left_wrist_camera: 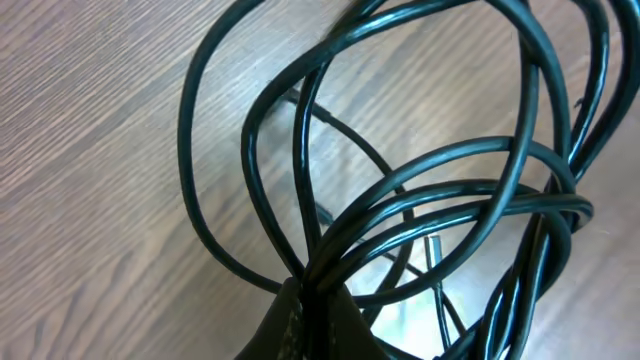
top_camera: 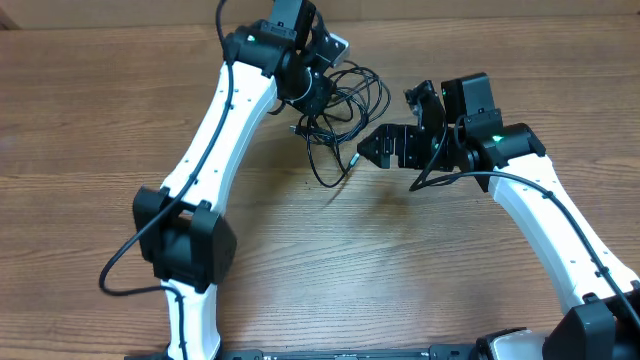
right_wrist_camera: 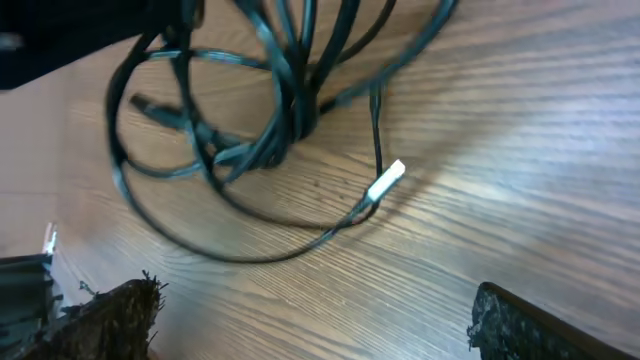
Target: Untangle cables
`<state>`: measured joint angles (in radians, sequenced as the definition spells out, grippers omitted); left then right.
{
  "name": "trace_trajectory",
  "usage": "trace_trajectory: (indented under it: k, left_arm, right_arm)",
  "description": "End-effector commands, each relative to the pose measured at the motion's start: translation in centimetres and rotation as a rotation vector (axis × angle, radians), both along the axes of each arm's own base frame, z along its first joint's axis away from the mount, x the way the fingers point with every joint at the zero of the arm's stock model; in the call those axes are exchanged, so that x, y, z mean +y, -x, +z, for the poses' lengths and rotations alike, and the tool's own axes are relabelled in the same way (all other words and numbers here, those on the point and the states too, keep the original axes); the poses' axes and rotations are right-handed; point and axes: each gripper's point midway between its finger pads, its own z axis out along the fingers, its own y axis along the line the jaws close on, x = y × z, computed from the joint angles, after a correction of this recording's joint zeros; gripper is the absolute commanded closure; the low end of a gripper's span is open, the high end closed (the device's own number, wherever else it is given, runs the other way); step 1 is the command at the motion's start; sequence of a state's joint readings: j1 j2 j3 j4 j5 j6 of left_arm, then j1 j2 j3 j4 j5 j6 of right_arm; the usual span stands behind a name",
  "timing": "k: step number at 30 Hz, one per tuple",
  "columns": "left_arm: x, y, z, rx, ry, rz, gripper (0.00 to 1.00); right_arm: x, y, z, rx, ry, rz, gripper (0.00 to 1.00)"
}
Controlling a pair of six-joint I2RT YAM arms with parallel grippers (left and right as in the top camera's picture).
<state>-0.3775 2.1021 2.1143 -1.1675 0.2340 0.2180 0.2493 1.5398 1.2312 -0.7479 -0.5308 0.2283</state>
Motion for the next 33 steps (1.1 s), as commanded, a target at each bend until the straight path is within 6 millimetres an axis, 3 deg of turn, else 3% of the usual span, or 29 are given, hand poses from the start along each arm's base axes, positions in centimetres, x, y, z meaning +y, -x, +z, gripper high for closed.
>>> trace_trajectory:
  k: [1,6,12,20,27,33]
  left_arm:
    - [-1.3,2.2,3.8,-0.039,0.026,-0.029,0.96]
    - [-2.5,5.1,4.4,0.003,0.017,-0.08,0.96]
    - [-4.4,8.6,7.1,0.054,0.142,-0.161,0.96]
    - [-1.8,9.7,11.8,-0.069,0.136,-0.122,0.96]
    - [0.7,9.9,14.6,-0.174,0.101,-0.065,0.96]
    - [1.1,10.0,14.8,-0.175,0.098,-0.056,0.96]
  right_arm:
    - [0.4,-0.1,1.5,-0.063,-0.031,0.035,0.0]
    - [0.5,-1.0,2.1,-0.107,-0.035,0.024,0.0]
    - [-2.4,-2.5,0.6,-0.129,0.13,-0.1,0.0]
    - [-7.2,-2.2,-1.7,-0.041,0.346,-0.313,0.0]
    - [-7.5,-1.8,-2.0,-0.022,0.361,-0.318,0.0]
    - [-7.2,-1.7,-2.0,-0.016,0.345,-0.307,0.0]
